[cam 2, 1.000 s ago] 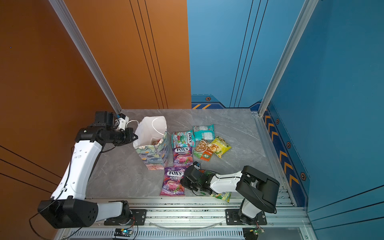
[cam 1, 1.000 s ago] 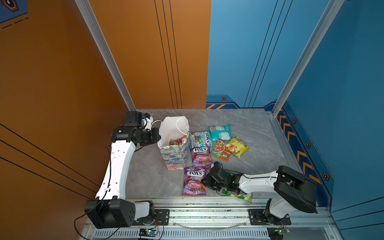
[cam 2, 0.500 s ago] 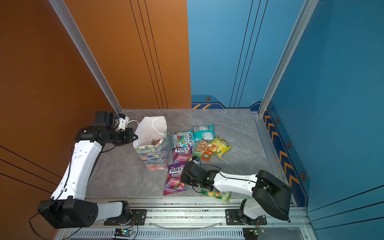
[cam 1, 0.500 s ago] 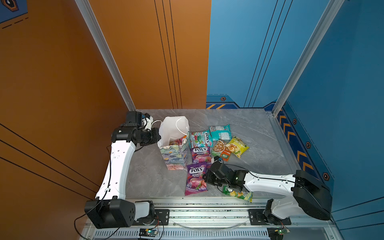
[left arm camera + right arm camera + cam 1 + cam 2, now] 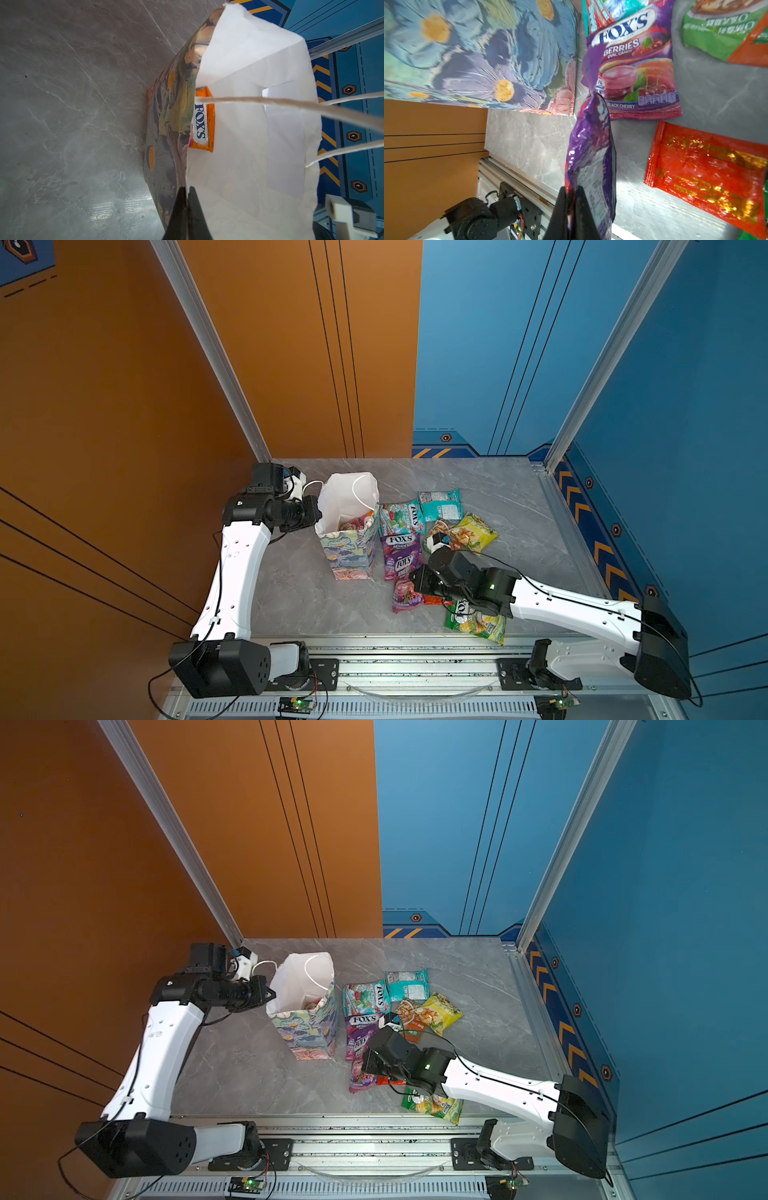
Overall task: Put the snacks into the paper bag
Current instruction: 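Lift the purple Berries bag with the right gripper and raise it high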
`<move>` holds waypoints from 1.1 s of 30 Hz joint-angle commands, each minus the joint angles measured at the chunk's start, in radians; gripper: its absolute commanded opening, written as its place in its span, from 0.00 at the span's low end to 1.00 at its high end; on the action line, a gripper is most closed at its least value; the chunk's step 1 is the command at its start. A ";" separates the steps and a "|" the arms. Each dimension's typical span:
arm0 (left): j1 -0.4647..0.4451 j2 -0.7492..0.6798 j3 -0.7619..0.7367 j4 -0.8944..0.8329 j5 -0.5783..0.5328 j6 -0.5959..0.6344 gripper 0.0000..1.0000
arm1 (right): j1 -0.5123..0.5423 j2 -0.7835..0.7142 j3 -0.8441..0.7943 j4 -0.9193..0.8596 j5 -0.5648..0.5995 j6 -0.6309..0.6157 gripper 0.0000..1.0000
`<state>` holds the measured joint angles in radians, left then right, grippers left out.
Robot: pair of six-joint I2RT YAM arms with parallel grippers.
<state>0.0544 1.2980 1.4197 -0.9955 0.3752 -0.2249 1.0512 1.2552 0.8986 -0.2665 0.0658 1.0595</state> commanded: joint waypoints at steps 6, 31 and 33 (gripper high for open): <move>0.004 -0.010 -0.014 0.024 0.032 0.001 0.00 | -0.060 -0.061 0.219 -0.088 0.121 -0.181 0.00; -0.005 -0.004 -0.027 0.037 0.057 -0.005 0.00 | -0.239 0.254 0.857 -0.116 0.101 -0.544 0.00; -0.006 -0.003 -0.027 0.038 0.058 -0.005 0.00 | -0.242 0.292 0.918 -0.127 0.098 -0.561 0.00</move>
<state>0.0532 1.2980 1.4071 -0.9764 0.4046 -0.2256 0.8169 1.5188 1.7260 -0.4007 0.1772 0.5583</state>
